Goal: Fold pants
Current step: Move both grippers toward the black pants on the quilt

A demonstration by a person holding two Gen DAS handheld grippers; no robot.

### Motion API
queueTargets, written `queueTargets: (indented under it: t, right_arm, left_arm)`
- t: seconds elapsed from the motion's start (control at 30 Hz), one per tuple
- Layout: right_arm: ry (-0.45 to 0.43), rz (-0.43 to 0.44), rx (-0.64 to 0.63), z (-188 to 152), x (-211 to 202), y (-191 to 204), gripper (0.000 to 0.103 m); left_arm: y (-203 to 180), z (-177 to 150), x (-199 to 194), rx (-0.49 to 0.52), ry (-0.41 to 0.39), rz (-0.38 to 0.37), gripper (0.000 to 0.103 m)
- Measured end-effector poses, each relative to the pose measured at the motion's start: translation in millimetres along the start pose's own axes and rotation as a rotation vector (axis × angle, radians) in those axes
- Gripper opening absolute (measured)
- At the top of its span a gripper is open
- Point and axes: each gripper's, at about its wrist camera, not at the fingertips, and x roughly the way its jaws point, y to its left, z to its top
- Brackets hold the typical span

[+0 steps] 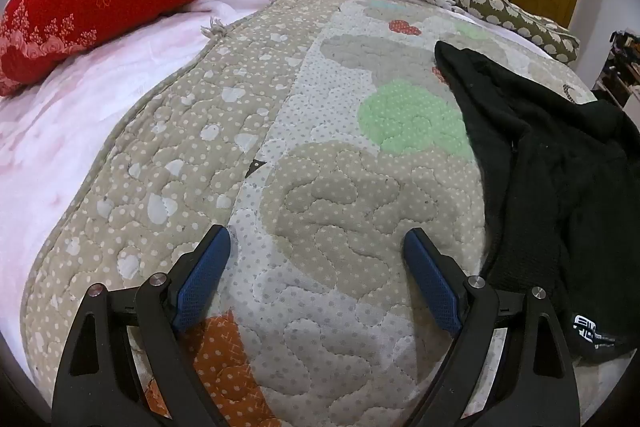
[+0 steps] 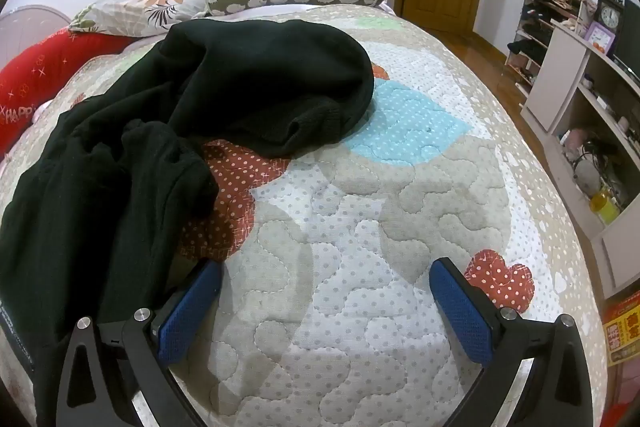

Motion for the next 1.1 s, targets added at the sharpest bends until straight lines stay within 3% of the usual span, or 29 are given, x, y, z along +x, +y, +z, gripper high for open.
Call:
queueTargets:
  t: [0.4, 0.5, 0.6, 0.67, 0.77, 0.87, 1.0, 1.1]
  right_arm:
    - [0.001, 0.002, 0.002, 0.0, 0.1, 0.1, 0.103]
    - [0.003, 0.001, 0.001, 0.7, 0.1, 0.0, 0.103]
    - [0.007, 0.001, 0.002, 2.0, -1.6, -1.9, 0.103]
    - [0.015, -0.003, 0.000, 1.7, -1.7, 1.7, 0.103]
    - [0.062, 0.075, 0.008, 7.4, -4.3, -4.5, 0.103]
    - [0.077, 0.126, 0.067, 5.4, -22.6, -14.7, 0.103]
    - [0.042, 0.253, 0.155, 6.0, -39.2, -18.6, 0.103]
    - [0.020, 0.264, 0.126, 13.9, -38.8, -6.7, 0.103]
  left_arm:
    - [-0.3, -0.3, -0.9, 0.008, -0.004, 0.015, 0.089]
    - [-2.2, 0.3, -2.1, 0.009, 0.033, 0.018, 0.089]
    - [0.8, 4.6, -10.4, -0.012, 0.075, -0.028, 0.089]
    - [4.5, 3.0, -24.8, -0.066, 0.062, -0.079, 0.089]
    - [0.6, 2.0, -51.1, -0.118, 0.020, -0.167, 0.089]
    - [-15.4, 5.8, -73.0, -0.077, 0.000, -0.200, 0.089]
    - [-37.9, 2.8, -76.9, -0.063, 0.034, -0.272, 0.089]
    - [-56.8, -0.5, -69.6, -0.032, 0.070, -0.260, 0.089]
